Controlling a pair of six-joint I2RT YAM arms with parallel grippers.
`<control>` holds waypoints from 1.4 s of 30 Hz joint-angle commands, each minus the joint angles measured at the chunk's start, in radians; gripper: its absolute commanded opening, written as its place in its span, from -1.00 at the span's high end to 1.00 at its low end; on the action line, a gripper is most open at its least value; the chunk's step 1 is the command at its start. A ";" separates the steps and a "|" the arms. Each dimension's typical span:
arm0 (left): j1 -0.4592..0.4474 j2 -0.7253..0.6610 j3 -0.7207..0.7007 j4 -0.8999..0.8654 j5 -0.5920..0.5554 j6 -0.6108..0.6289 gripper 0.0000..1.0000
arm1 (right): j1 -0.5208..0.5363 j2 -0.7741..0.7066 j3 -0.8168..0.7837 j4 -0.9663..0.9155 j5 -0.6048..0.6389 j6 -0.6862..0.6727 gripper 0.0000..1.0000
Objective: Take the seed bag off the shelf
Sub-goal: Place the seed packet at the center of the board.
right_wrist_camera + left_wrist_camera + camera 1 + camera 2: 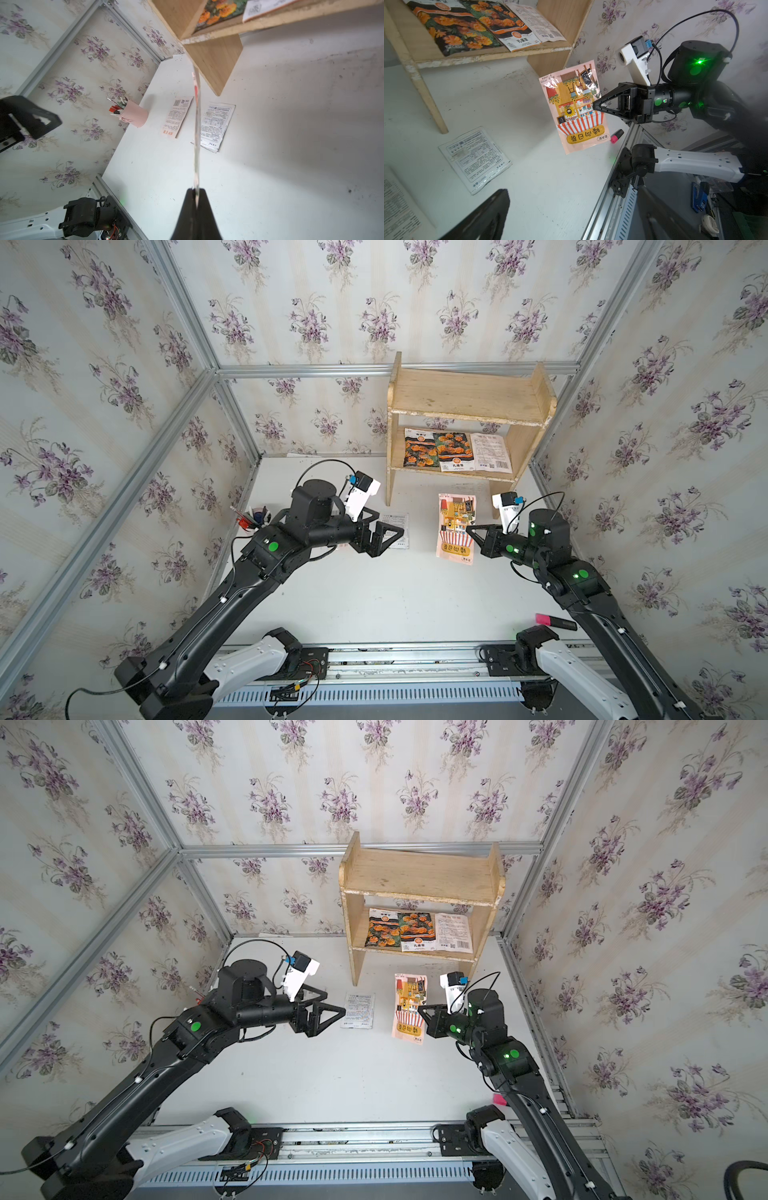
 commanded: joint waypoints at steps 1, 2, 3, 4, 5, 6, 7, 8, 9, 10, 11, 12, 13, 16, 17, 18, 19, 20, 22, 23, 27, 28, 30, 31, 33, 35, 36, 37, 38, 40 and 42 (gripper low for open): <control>0.000 -0.047 -0.029 -0.068 -0.107 0.031 -0.99 | -0.041 0.029 -0.035 0.087 -0.091 -0.017 1.00; 0.000 -0.060 -0.036 -0.080 -0.123 0.034 -0.99 | -0.054 0.047 -0.041 0.098 -0.101 -0.018 1.00; 0.000 -0.071 -0.044 -0.087 -0.130 0.033 -1.00 | -0.061 0.065 -0.046 0.109 -0.105 -0.016 1.00; 0.000 -0.081 -0.052 -0.093 -0.140 0.029 -0.99 | -0.065 0.082 -0.050 0.122 -0.107 -0.014 1.00; 0.000 -0.091 -0.063 -0.097 -0.144 0.024 -0.99 | -0.068 0.102 -0.046 0.129 -0.105 -0.014 1.00; 0.000 -0.099 -0.076 -0.093 -0.144 0.022 -0.99 | -0.068 0.119 -0.047 0.142 -0.104 -0.011 1.00; 0.000 -0.106 -0.084 -0.091 -0.158 0.017 -0.99 | -0.069 0.133 -0.050 0.160 -0.101 -0.009 1.00; 0.000 -0.114 -0.093 -0.088 -0.178 0.013 -1.00 | -0.069 0.152 -0.049 0.170 -0.091 -0.006 1.00; 0.000 -0.119 -0.100 -0.089 -0.184 0.010 -0.99 | -0.070 0.176 -0.047 0.176 -0.084 -0.006 1.00; 0.000 -0.124 -0.104 -0.090 -0.190 0.009 -0.99 | -0.070 0.195 -0.046 0.182 -0.079 -0.006 1.00; 0.000 -0.128 -0.108 -0.091 -0.193 0.007 -0.99 | -0.070 0.215 -0.047 0.193 -0.068 -0.003 1.00; 0.000 -0.132 -0.111 -0.092 -0.202 0.004 -0.99 | -0.069 0.234 -0.048 0.204 -0.056 -0.002 1.00; 0.000 -0.134 -0.112 -0.095 -0.208 0.003 -0.99 | -0.070 0.252 -0.048 0.212 -0.049 -0.002 1.00; 0.000 -0.138 -0.113 -0.104 -0.214 0.003 -0.99 | -0.073 0.312 -0.037 0.225 -0.027 -0.012 1.00; 0.000 -0.141 -0.113 -0.104 -0.216 0.001 -1.00 | -0.074 0.329 -0.034 0.232 -0.025 -0.011 1.00; -0.001 -0.143 -0.115 -0.104 -0.219 0.002 -0.99 | -0.077 0.347 -0.032 0.246 -0.022 -0.011 1.00; 0.000 -0.145 -0.116 -0.104 -0.223 0.002 -0.99 | -0.079 0.364 -0.029 0.253 -0.022 -0.012 1.00; 0.000 -0.145 -0.118 -0.106 -0.228 0.004 -0.99 | -0.081 0.384 -0.026 0.261 -0.020 -0.013 1.00; 0.000 -0.149 -0.121 -0.108 -0.231 0.003 -0.99 | -0.083 0.419 -0.017 0.271 -0.015 -0.018 1.00; 0.000 -0.150 -0.123 -0.109 -0.234 0.003 -0.99 | -0.085 0.434 -0.011 0.274 -0.011 -0.023 1.00; 0.000 -0.157 -0.137 -0.105 -0.247 0.002 -0.99 | -0.089 0.483 0.010 0.278 0.012 -0.031 1.00; 0.000 -0.157 -0.140 -0.102 -0.246 0.001 -1.00 | -0.092 0.491 0.011 0.281 0.014 -0.034 1.00; 0.000 -0.157 -0.152 -0.088 -0.244 -0.004 -0.99 | -0.097 0.514 0.012 0.291 0.015 -0.038 1.00; 0.000 -0.158 -0.159 -0.081 -0.243 -0.008 -1.00 | -0.100 0.524 0.011 0.295 0.016 -0.038 1.00; 0.000 -0.161 -0.178 -0.065 -0.241 -0.015 -0.99 | -0.107 0.554 0.016 0.303 0.011 -0.037 1.00; 0.000 -0.161 -0.185 -0.061 -0.231 -0.020 -0.99 | -0.111 0.570 0.020 0.305 0.019 -0.043 1.00; 0.000 -0.163 -0.187 -0.061 -0.225 -0.022 -0.99 | -0.112 0.578 0.026 0.303 0.022 -0.047 1.00; 0.000 -0.166 -0.188 -0.064 -0.223 -0.023 -0.99 | -0.115 0.582 0.029 0.301 0.025 -0.050 1.00; 0.000 -0.171 -0.191 -0.063 -0.223 -0.023 -0.99 | -0.117 0.586 0.033 0.299 0.025 -0.053 1.00; 0.000 -0.184 -0.193 -0.068 -0.230 -0.024 -1.00 | -0.121 0.592 0.037 0.298 0.026 -0.056 1.00; 0.000 -0.200 -0.193 -0.071 -0.233 -0.027 -1.00 | -0.123 0.598 0.037 0.302 0.021 -0.055 1.00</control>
